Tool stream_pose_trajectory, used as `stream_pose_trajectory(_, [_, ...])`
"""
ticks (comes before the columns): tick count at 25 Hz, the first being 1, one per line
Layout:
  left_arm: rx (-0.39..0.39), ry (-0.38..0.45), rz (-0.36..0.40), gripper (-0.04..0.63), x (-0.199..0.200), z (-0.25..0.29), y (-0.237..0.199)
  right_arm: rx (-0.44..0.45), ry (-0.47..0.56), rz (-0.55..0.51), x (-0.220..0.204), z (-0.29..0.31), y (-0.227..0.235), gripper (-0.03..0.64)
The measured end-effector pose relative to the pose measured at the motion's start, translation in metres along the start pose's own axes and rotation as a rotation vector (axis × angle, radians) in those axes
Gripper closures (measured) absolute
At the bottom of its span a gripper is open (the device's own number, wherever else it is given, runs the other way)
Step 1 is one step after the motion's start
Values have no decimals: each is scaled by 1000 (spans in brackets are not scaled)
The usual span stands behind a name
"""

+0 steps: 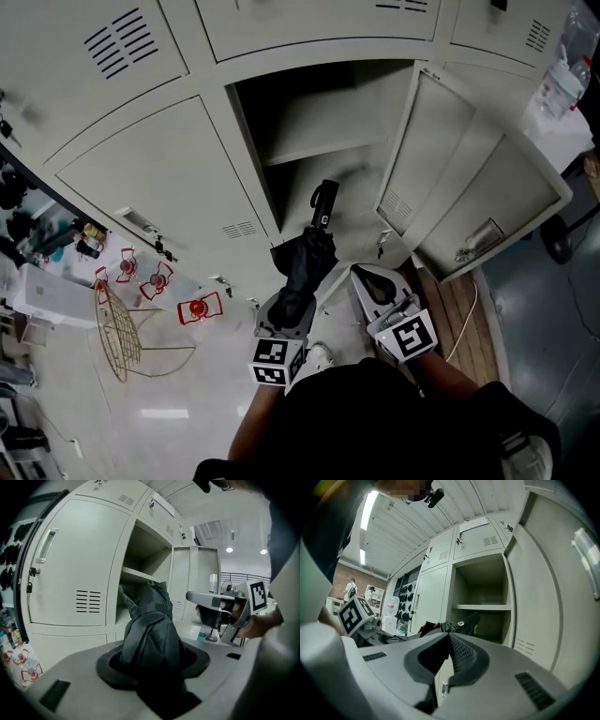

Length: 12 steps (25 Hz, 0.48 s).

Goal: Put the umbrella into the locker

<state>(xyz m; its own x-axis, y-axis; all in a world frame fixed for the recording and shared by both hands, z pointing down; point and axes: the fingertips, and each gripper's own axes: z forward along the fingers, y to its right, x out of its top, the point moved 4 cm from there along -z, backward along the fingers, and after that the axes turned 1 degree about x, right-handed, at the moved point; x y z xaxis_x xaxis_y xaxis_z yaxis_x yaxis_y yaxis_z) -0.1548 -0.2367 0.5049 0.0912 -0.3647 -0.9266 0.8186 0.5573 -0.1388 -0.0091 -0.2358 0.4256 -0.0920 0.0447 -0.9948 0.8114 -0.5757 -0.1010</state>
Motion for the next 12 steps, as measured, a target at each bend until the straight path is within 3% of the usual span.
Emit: stream_pose_trajectory(12, [-18, -29, -4, 383, 13, 52, -13, -23, -16, -36, 3, 12, 29, 618])
